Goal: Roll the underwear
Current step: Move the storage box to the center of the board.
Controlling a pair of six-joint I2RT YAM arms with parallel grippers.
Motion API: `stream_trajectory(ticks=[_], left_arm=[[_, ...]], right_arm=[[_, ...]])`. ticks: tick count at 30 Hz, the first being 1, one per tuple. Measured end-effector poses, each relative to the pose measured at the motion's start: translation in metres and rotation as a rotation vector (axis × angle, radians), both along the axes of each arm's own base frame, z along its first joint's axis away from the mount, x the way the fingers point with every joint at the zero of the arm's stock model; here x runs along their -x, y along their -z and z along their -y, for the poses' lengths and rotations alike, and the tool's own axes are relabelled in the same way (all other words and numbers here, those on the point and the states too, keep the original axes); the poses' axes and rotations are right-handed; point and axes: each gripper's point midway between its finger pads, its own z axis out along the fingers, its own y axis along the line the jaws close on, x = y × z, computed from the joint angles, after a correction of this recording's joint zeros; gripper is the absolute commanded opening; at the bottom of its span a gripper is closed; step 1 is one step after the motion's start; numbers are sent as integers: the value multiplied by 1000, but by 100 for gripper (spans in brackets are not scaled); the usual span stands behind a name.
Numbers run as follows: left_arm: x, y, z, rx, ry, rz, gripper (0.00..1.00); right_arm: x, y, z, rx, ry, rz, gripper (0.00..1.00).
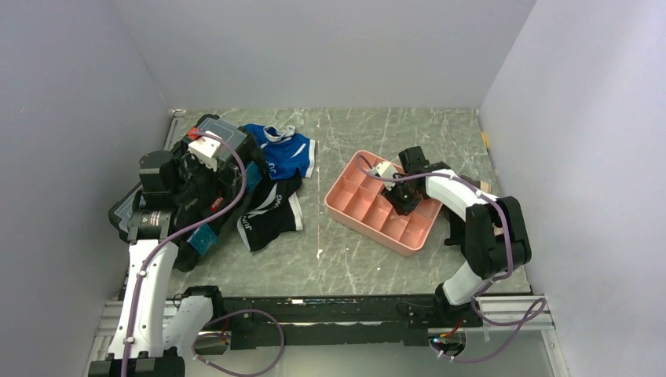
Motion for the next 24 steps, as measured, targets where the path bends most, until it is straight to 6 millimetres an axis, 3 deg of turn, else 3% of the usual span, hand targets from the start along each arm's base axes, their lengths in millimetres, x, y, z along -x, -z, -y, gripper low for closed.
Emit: stream_trajectory(ticks=[9, 15, 24], left_arm=[[-4, 8, 1, -34, 8, -14, 99], [-6, 11, 2, -51, 8, -21, 99], [-6, 15, 11, -65, 35, -27, 99]], right_arm=[[-37, -7, -13, -56, 87, -4, 3], [-73, -7, -19, -61, 115, 13, 0], [-150, -10, -22, -52, 124, 56, 0]])
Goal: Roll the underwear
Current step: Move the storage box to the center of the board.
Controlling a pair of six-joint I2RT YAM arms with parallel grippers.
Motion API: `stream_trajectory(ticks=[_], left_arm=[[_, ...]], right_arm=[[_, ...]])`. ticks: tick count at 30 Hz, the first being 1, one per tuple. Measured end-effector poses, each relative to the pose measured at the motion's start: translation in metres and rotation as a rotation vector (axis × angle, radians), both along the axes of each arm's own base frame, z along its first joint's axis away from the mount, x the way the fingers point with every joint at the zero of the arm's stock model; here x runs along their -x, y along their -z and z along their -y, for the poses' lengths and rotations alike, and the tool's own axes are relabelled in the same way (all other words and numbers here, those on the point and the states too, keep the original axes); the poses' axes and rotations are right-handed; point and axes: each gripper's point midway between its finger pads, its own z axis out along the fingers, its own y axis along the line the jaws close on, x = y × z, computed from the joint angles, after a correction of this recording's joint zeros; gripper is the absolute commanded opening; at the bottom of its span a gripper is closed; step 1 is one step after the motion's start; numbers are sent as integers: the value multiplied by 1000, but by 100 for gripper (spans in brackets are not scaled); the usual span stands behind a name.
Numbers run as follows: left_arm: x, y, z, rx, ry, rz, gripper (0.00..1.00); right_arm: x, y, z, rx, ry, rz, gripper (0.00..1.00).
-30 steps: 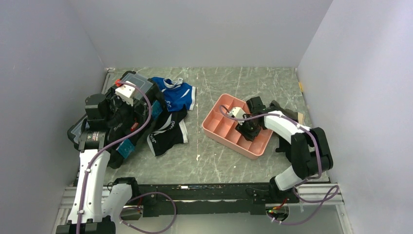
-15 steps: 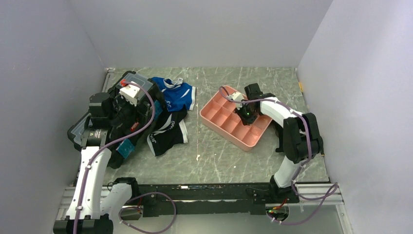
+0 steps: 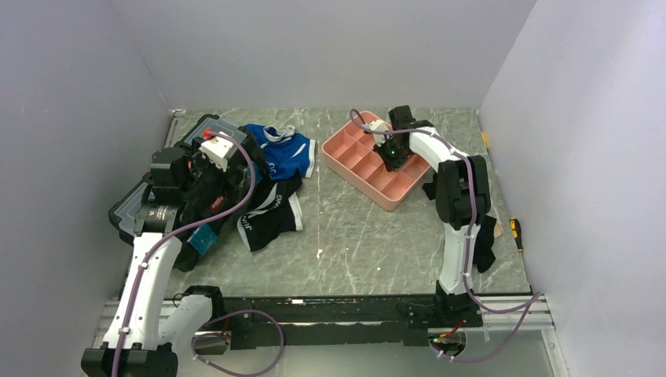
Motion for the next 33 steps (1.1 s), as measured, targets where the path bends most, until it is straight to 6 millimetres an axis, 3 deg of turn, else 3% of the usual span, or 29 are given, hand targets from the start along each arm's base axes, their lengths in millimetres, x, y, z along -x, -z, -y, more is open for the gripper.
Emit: stream_trajectory(ticks=[12, 15, 19, 25, 33], left_arm=[[0, 0, 4, -8, 5, 1, 99], [0, 1, 4, -13, 3, 2, 99], [0, 1, 5, -23, 5, 5, 99], [-1, 3, 6, -36, 5, 2, 99], [-4, 11, 10, -47, 14, -22, 99]], right_arm=[[-56, -2, 20, 94, -152, 42, 1], [-68, -3, 37, 126, -182, 49, 13], [-80, -2, 79, 220, -181, 59, 29], [-85, -2, 135, 364, -158, 53, 41], [-96, -9, 148, 426, -137, 98, 58]])
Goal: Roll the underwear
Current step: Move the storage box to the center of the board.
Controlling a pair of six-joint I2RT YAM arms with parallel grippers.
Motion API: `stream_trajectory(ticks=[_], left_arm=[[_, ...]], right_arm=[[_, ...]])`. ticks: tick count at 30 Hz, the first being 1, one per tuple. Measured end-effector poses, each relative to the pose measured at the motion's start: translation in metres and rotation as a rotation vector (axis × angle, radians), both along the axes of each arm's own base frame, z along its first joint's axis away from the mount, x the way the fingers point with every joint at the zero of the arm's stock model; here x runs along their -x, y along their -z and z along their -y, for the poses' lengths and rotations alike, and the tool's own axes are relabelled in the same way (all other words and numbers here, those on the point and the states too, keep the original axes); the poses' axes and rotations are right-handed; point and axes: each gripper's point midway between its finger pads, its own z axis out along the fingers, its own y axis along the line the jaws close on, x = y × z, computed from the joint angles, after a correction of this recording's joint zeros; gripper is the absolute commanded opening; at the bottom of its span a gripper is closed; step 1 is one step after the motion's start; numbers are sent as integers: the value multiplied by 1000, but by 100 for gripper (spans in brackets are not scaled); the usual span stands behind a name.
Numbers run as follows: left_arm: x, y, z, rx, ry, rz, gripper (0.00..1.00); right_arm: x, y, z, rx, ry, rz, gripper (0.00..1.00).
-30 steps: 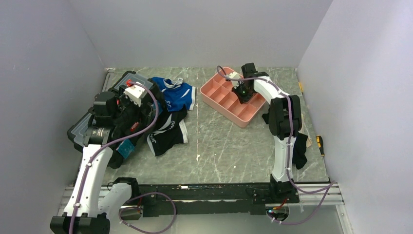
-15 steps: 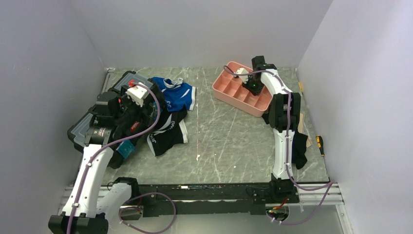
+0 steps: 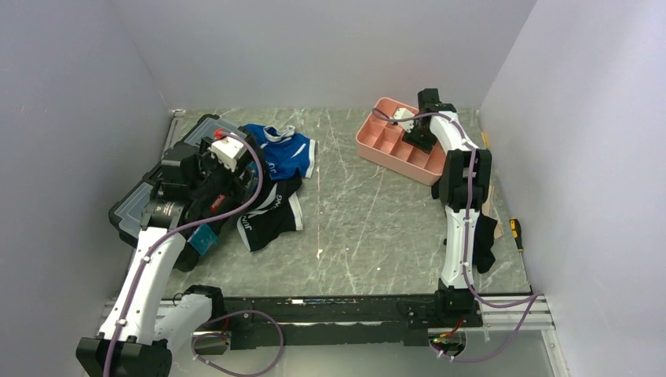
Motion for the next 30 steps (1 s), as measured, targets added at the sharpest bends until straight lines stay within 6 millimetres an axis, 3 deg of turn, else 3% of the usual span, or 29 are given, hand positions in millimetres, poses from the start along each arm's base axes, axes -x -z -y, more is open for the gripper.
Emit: stream_trajectory(ticks=[5, 10, 16, 20, 24, 30], left_arm=[[0, 0, 2, -5, 2, 1, 99], [0, 1, 3, -12, 4, 2, 99], [1, 8, 10, -37, 36, -8, 99], [2, 27, 28, -109, 110, -44, 99], [8, 57, 56, -215, 213, -108, 99], [17, 134, 86, -424, 326, -267, 99]], right_arm=[[-8, -12, 1, -25, 45, 61, 72], [-7, -60, 0, -85, 97, 173, 80], [19, -139, -7, -207, 153, 328, 82], [54, -174, -15, -330, 174, 379, 82], [100, -176, -35, -461, 164, 342, 82], [152, -145, -73, -626, 130, 183, 82]])
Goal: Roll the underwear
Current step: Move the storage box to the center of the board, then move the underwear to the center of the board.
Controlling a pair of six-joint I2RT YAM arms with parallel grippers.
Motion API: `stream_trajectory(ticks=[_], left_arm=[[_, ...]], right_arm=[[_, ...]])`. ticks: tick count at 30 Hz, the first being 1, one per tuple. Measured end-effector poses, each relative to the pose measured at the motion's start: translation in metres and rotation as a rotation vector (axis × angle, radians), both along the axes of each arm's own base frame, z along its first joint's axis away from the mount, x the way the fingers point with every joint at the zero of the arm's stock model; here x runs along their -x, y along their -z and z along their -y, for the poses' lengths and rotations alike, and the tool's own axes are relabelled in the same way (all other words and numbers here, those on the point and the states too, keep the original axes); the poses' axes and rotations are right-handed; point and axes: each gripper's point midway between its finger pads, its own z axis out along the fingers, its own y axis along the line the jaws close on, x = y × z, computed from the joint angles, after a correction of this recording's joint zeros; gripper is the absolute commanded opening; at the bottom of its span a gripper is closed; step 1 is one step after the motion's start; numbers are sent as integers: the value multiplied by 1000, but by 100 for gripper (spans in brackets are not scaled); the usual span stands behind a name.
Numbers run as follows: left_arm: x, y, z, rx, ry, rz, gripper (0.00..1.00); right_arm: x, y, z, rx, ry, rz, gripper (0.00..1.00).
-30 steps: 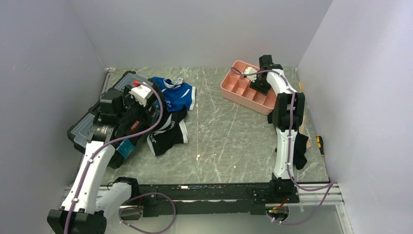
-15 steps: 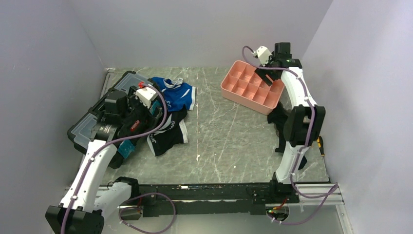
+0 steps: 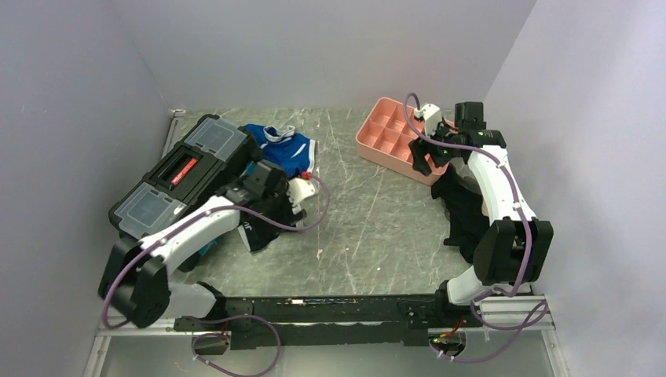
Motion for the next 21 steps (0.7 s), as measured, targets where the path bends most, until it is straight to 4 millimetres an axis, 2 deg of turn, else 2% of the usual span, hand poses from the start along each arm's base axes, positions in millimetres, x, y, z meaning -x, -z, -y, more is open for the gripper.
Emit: stream_trajectory(ticks=[4, 6, 8, 12, 16, 20, 21], left_arm=[[19, 60, 8, -157, 63, -134, 99], [28, 81, 8, -207, 83, -184, 99], [35, 98, 8, -248, 100, -231, 90], [34, 108, 12, -262, 105, -263, 69], [31, 110, 21, -251, 115, -281, 42], [29, 112, 28, -241, 126, -290, 2], [28, 112, 29, -242, 132, -288, 0]], right_arm=[[29, 23, -8, -37, -22, -80, 82], [43, 30, -8, -36, -17, -106, 82], [55, 36, -3, -20, 6, -126, 82], [68, 45, 11, 7, 66, -152, 82], [81, 60, 24, 19, 117, -195, 82], [90, 67, 27, 21, 133, -216, 82], [91, 67, 27, 20, 133, -215, 82]])
